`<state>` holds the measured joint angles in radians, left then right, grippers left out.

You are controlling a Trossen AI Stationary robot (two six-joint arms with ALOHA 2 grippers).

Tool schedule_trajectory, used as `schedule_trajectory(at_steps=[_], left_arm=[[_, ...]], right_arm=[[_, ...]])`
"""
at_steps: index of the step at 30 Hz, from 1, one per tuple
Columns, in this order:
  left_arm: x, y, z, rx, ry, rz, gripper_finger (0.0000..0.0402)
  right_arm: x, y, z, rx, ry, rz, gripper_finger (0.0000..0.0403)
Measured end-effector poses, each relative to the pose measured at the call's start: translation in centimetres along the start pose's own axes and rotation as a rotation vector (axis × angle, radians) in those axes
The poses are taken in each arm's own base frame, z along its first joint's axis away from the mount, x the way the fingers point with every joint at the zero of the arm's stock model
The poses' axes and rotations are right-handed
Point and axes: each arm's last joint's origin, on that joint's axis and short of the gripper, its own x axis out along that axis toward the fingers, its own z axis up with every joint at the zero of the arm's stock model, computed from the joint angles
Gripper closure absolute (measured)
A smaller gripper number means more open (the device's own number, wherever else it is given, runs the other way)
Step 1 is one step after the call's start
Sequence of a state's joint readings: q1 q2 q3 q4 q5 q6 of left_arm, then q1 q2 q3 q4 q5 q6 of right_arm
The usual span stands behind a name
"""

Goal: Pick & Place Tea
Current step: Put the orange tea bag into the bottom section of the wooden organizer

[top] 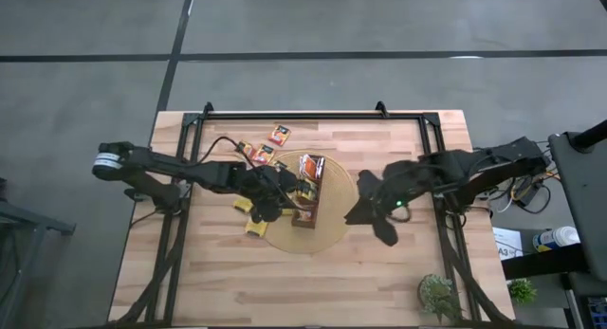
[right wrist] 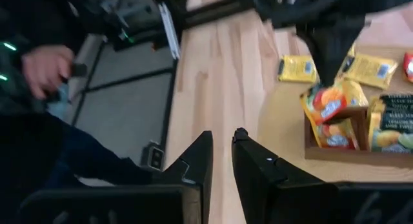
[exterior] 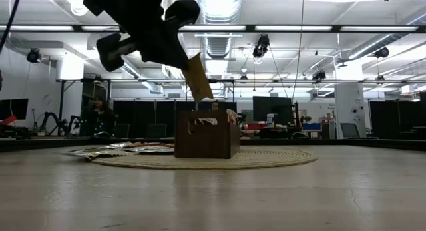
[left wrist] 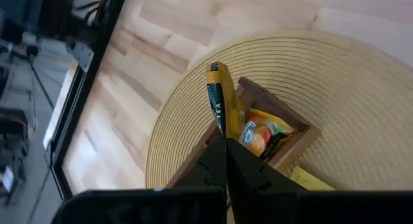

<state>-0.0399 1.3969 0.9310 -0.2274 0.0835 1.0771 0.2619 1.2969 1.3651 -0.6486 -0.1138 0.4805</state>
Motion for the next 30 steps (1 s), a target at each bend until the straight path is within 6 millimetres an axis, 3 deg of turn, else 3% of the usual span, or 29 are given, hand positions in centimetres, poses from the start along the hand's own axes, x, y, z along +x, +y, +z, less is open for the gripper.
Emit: schedule_trajectory(at_steps=[6, 11, 30], left_arm=[[0.8, 0.2, -0.2, 0.126, -0.016, 0.015, 0.0402], [1.7, 0.6, -0.8, 0.189, -0.02, 0.029, 0.0401], [2.5, 0.7, -1.3, 0.424, -0.006, 0.002, 0.0401]], right_arm=[[-3.0, 0.6, 0.4, 0.027, -0.102, 0.042, 0.0346], [-4.2, 0.8, 0.7, 0.024, -0.17, 0.048, 0.0346], [-3.7, 0.7, 0.7, 0.018, -0.163, 0.034, 0.0346]])
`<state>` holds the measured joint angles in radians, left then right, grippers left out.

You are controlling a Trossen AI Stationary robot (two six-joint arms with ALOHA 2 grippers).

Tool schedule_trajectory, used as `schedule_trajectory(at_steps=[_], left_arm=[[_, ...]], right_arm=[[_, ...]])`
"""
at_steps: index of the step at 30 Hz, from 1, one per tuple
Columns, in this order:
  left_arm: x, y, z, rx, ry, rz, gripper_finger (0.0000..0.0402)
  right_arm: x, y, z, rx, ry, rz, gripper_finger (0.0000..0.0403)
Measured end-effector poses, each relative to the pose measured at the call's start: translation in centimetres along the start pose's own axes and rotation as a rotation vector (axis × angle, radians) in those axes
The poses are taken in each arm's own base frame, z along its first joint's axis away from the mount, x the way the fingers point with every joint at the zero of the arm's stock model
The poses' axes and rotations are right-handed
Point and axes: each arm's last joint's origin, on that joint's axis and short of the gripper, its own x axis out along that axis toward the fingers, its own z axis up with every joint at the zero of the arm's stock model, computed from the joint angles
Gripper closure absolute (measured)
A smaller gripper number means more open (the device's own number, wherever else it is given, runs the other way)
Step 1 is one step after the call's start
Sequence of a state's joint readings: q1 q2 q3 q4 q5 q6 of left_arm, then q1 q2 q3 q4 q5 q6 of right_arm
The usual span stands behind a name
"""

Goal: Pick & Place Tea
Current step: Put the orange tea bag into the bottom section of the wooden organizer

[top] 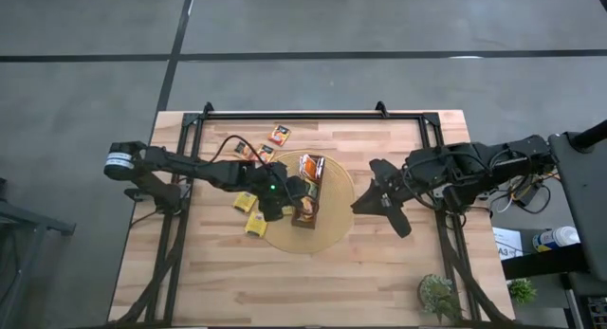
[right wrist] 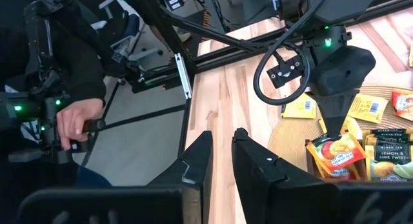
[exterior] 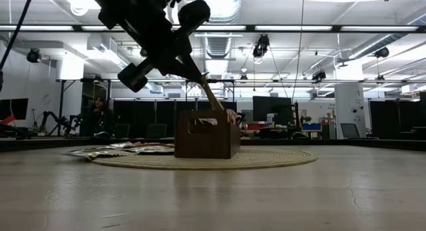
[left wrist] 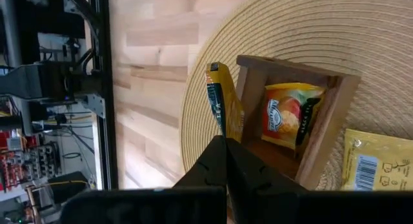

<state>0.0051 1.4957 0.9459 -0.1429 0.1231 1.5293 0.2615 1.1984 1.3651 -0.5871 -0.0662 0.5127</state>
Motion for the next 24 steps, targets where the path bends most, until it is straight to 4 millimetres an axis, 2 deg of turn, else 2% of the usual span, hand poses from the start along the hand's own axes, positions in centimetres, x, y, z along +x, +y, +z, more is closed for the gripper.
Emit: schedule_trajectory(at_steps=[9, 16, 24], left_arm=[[0.1, -0.1, 0.1, -0.007, -0.043, -0.005, 0.0401], [2.0, -1.1, -0.3, -0.019, -0.034, -0.063, 0.0401], [2.7, -1.4, -0.8, -0.025, -0.024, -0.079, 0.0401]], right_arm=[[0.0, 0.0, 0.0, -0.001, 0.0, 0.0, 0.0346], [0.0, 0.0, 0.0, -0.031, 0.0, 0.0, 0.0346], [0.0, 0.0, 0.0, -0.048, 0.0, 0.0, 0.0346]])
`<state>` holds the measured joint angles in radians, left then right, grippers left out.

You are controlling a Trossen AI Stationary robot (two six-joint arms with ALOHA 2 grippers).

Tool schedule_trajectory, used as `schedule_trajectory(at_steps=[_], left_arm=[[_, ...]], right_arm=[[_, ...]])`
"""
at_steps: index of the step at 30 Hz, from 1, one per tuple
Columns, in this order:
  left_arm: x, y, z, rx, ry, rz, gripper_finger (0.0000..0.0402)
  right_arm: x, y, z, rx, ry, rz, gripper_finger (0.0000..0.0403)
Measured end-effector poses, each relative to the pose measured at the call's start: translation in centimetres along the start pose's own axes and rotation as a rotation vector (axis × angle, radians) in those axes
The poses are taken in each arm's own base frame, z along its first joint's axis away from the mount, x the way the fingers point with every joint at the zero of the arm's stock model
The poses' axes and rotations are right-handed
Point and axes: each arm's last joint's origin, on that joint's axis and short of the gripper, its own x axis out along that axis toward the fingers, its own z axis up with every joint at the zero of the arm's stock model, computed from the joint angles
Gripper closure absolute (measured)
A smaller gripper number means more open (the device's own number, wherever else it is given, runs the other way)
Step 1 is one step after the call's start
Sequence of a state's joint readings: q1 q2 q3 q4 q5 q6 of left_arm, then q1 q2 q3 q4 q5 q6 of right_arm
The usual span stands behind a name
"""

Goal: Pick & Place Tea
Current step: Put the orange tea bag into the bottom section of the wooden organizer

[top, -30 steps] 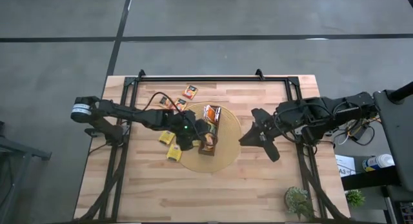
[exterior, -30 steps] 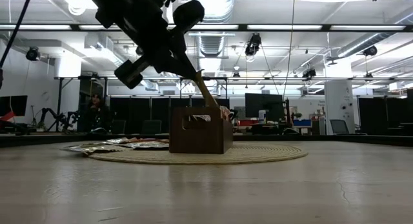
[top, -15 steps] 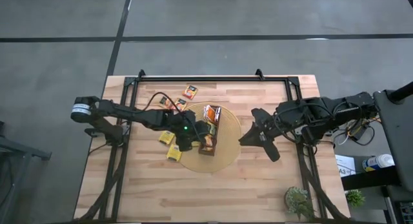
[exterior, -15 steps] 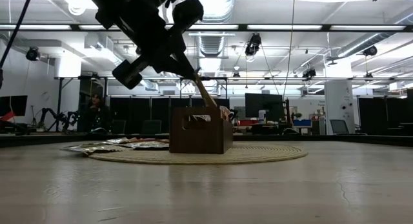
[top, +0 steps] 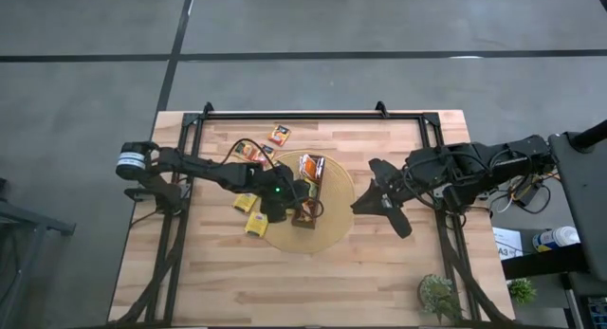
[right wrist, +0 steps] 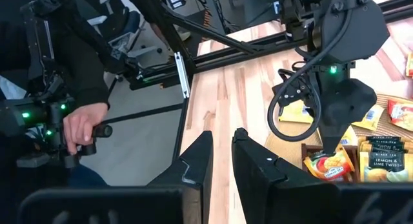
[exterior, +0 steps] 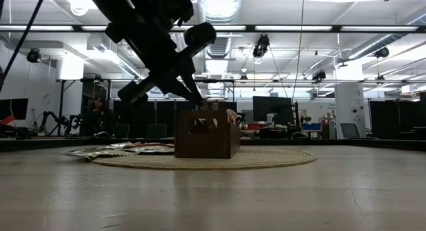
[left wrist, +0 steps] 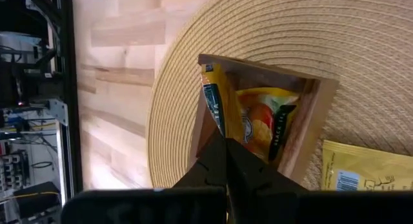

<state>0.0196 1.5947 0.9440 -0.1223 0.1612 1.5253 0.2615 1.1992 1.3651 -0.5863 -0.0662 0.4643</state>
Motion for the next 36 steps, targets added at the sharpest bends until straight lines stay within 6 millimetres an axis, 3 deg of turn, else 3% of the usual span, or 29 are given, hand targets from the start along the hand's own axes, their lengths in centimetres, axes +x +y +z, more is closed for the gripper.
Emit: schedule_trajectory(at_steps=[17, 28, 36], left_arm=[[0.0, 0.32, 0.03, -0.026, -0.001, 0.033, 0.0399], [0.0, 0.34, 0.03, -0.054, -0.001, 0.035, 0.0318], [-0.06, 0.38, 0.01, -0.055, 0.026, 0.04, 0.0312]], right_arm=[[0.0, -0.04, 0.02, -0.012, -0.006, -0.013, 0.0346], [0.0, -0.04, 0.02, -0.016, -0.007, -0.015, 0.0346], [0.0, -0.04, 0.02, -0.028, -0.007, -0.015, 0.0346]])
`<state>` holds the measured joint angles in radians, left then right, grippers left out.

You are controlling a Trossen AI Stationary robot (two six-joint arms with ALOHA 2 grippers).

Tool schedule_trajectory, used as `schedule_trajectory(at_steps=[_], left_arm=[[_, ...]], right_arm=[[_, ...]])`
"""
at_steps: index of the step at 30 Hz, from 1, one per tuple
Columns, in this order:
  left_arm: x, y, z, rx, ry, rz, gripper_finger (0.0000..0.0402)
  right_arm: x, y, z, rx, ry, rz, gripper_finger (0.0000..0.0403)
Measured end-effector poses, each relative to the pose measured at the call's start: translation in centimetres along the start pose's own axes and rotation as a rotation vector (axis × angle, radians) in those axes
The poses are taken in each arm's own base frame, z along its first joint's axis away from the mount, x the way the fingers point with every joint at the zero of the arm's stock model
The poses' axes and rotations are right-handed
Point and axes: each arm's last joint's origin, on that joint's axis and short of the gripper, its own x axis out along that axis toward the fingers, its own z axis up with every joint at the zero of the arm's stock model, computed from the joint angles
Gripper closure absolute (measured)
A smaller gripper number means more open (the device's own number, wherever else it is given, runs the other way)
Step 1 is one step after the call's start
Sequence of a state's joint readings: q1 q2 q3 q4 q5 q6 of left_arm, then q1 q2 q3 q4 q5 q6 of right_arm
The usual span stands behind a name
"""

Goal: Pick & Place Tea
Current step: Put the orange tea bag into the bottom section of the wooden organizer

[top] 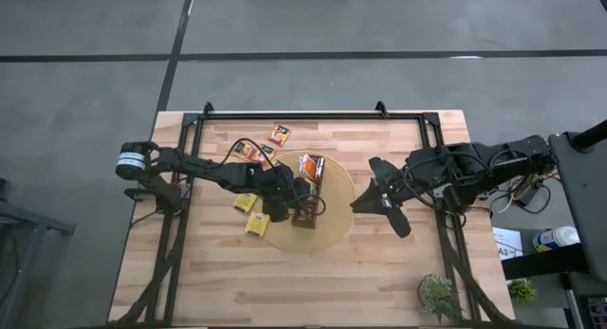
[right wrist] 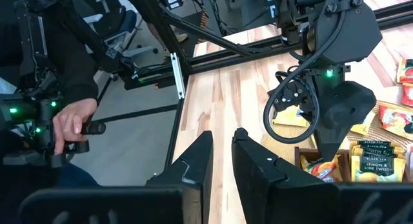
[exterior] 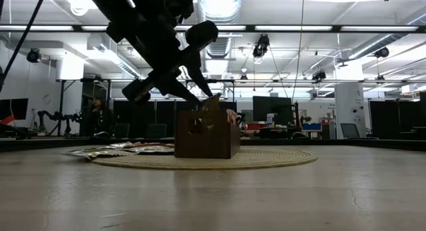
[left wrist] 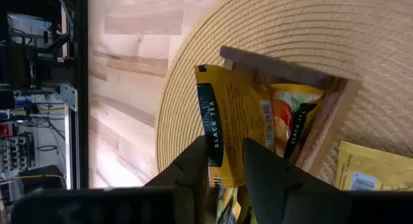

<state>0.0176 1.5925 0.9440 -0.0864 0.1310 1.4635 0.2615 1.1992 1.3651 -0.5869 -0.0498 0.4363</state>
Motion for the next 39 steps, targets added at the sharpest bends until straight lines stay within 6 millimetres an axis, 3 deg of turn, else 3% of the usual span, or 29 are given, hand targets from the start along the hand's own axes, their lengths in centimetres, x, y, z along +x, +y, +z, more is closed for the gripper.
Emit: schedule_trajectory(at_steps=[13, 24, 39], left_arm=[[-0.2, -0.5, 0.3, -0.032, 0.002, -0.055, 0.0311], [-1.0, -0.2, 0.0, -0.025, 0.172, -0.022, 0.0312], [-2.3, -0.9, 0.3, -0.085, 0.191, -0.108, 0.0312]], right_arm=[[0.0, 0.0, 0.0, -0.003, 0.001, 0.0, 0.0346], [0.0, 0.0, 0.0, -0.048, 0.001, 0.001, 0.0346], [0.0, 0.0, 0.0, -0.055, 0.001, 0.001, 0.0346]])
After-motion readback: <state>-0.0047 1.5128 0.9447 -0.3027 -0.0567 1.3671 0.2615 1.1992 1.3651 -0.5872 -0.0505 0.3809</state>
